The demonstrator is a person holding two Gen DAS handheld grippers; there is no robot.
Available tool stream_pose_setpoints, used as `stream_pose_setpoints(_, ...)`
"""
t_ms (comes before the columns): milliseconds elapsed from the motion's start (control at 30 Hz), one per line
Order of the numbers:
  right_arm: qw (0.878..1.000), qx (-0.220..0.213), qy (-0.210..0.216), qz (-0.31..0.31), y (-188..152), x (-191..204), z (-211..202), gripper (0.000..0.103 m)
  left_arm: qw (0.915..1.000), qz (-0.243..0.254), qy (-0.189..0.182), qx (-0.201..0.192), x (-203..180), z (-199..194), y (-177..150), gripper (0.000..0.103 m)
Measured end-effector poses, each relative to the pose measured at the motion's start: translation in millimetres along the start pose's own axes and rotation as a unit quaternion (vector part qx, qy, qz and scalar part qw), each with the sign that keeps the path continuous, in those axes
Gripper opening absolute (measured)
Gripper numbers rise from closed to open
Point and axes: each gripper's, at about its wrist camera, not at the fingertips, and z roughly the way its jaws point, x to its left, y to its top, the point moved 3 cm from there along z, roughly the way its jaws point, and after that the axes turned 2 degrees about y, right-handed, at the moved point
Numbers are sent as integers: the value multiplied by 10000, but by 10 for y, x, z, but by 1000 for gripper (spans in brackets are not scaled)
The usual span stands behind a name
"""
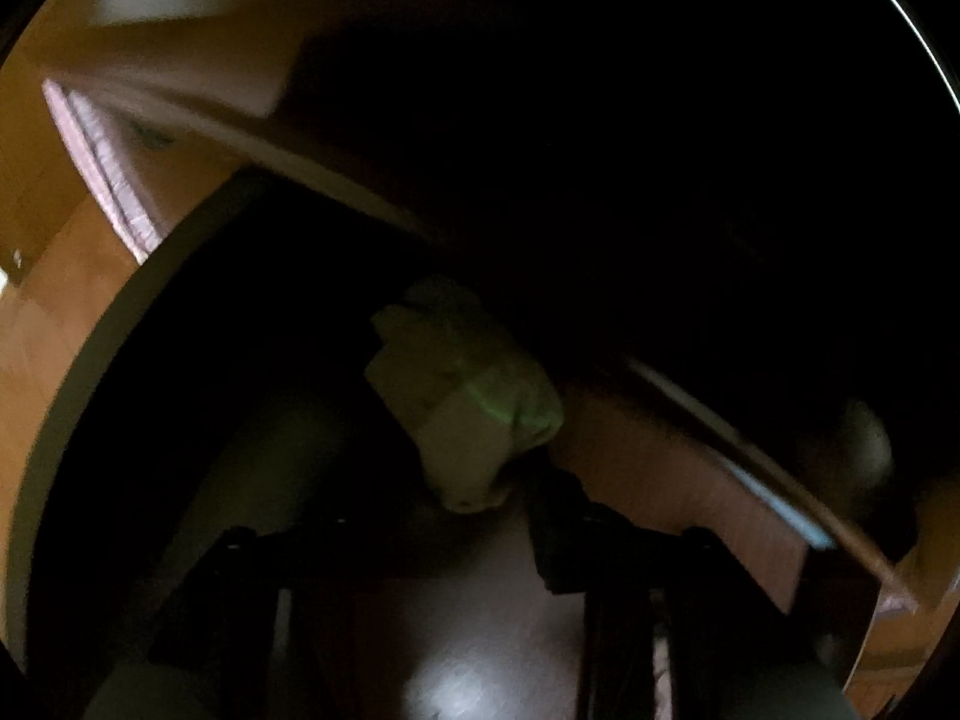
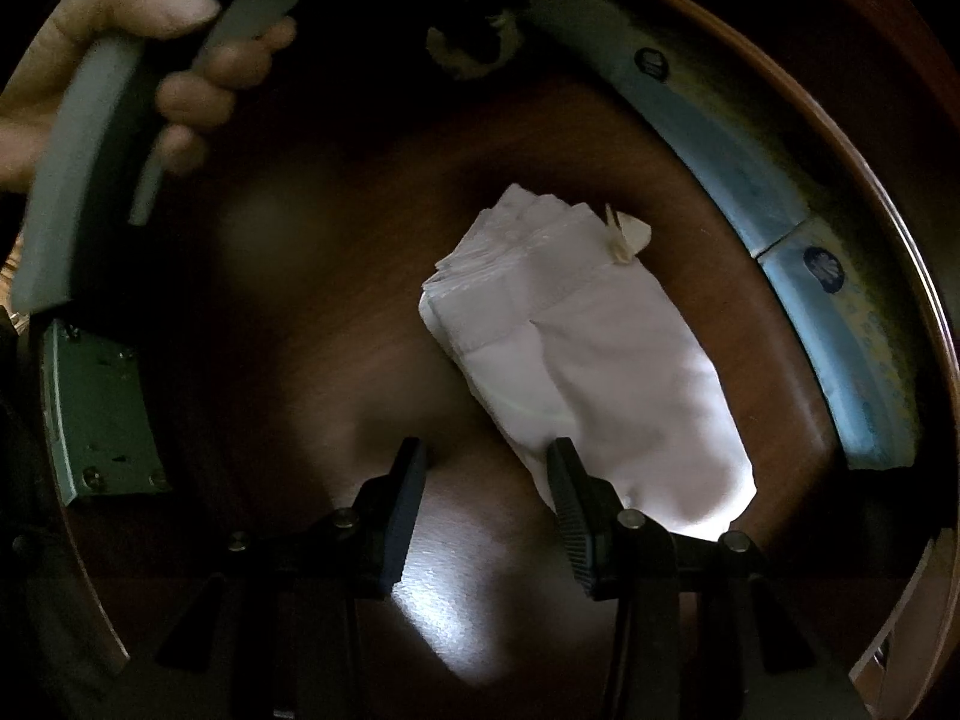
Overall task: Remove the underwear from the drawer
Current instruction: 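Position the right tool over the white underwear while the left tool reaches the beige sock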
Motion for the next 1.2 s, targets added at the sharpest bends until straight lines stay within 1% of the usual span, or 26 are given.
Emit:
stream_pose_setpoints(67, 10000, -1, 0, 28, 6, 11, -10, 45, 9999, 111, -1, 98, -18, 6, 27, 30)
stream_pose_setpoints(100, 10000, 1, -4, 35, 16, 23, -17, 45, 9998, 169, 11, 100, 50, -28, -35, 30)
stream_pose_setpoints(167, 10000, 8, -47, 38, 3, 48, 3, 45, 9997, 219, 51, 93, 46, -25, -15, 30)
stream_pose_setpoints(567, 9998, 46, -164, 87, 71, 146, -15, 45, 9998, 195, -14, 98, 130, 24, 77, 30)
stream_pose_setpoints(600, 9998, 47, -169, 87, 47, 176, 56, 45, 9998, 194, -17, 98, 139, 24, 83, 30)
stream_pose_setpoints(900, 9998, 56, -193, 91, 31, 140, 58, 45, 9997, 188, -87, 133, 145, 44, 55, 29)
stream_pose_setpoints(933, 9997, 60, -199, 92, 23, 71, 74, 45, 9997, 192, -95, 138, 192, 85, 71, 29)
stream_pose_setpoints(967, 9997, 60, -206, 104, 23, 71, 75, 45, 9996, 202, -94, 143, 327, 196, 104, 29)
stream_pose_setpoints(1100, 9997, 68, -206, 121, 51, 46, 58, 45, 9980, 535, -56, 327, 234, 178, 92, 28)
stream_pose_setpoints(1200, 9996, 75, -235, 111, 59, 21, 53, 45, 9965, 752, 25, 358, 198, 185, 101, 28)
